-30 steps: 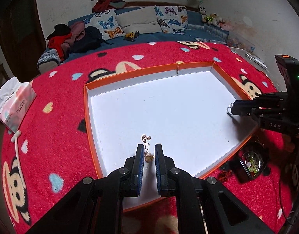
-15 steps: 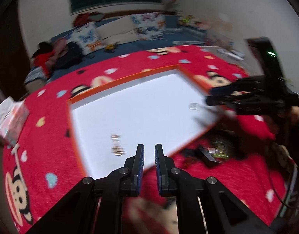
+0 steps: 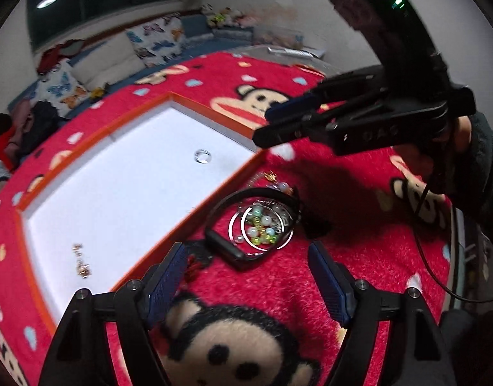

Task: Organize jewelry
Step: 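Grasp the black watch band with the left tool while the right tool reaches the beaded bracelet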

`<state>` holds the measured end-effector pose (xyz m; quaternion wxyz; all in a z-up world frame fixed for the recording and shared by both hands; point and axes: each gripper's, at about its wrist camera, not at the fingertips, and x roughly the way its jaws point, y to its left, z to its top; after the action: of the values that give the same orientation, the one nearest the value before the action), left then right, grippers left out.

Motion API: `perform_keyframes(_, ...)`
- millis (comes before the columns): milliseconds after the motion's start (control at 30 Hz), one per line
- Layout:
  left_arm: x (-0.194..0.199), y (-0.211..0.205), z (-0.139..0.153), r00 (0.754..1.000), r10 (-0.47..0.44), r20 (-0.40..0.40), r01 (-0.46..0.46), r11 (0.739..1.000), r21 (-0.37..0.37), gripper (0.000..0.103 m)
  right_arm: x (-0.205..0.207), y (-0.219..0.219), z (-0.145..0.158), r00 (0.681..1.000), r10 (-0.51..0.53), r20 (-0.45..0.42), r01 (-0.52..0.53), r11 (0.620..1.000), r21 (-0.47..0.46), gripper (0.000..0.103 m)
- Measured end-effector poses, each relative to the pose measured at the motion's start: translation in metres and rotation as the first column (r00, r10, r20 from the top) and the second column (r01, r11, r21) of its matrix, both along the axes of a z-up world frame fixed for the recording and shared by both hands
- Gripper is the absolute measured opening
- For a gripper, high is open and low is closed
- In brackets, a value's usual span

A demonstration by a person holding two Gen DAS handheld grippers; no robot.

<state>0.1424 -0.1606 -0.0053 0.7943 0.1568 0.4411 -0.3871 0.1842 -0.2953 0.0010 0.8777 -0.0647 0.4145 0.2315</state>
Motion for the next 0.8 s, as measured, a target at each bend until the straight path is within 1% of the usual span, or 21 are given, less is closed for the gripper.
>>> perform_keyframes(133, 0.01, -0.01, -0.011, 1.0, -0.028, -0.006, 0.028, 0.999, 0.029, 0.08, -0.001, -0.006, -0.003, 1.0, -0.012, -0.006, 0.012, 1.0, 0.017, 0.045)
perform_keyframes(400, 0.021, -0.026, -0.023, 0.993, -0.116, 0.002, 0.116, 0.991, 0.066, 0.08, -0.002, -0.013, -0.013, 0.999, -0.016, -0.029, 0.016, 0.999, 0.028, 0.045)
perform_keyframes(633, 0.03, -0.031, -0.031, 0.989, -0.145, -0.015, 0.146, 0.986, 0.077, 0.08, -0.004, -0.017, -0.015, 0.999, -0.018, -0.034, 0.019, 0.999, 0.03, 0.045)
perform_keyframes(800, 0.03, -0.033, -0.032, 0.989, -0.146, 0.003, 0.145, 0.986, 0.077, 0.072, -0.005, -0.019, -0.018, 0.999, -0.02, -0.039, 0.021, 0.999, 0.026, 0.045)
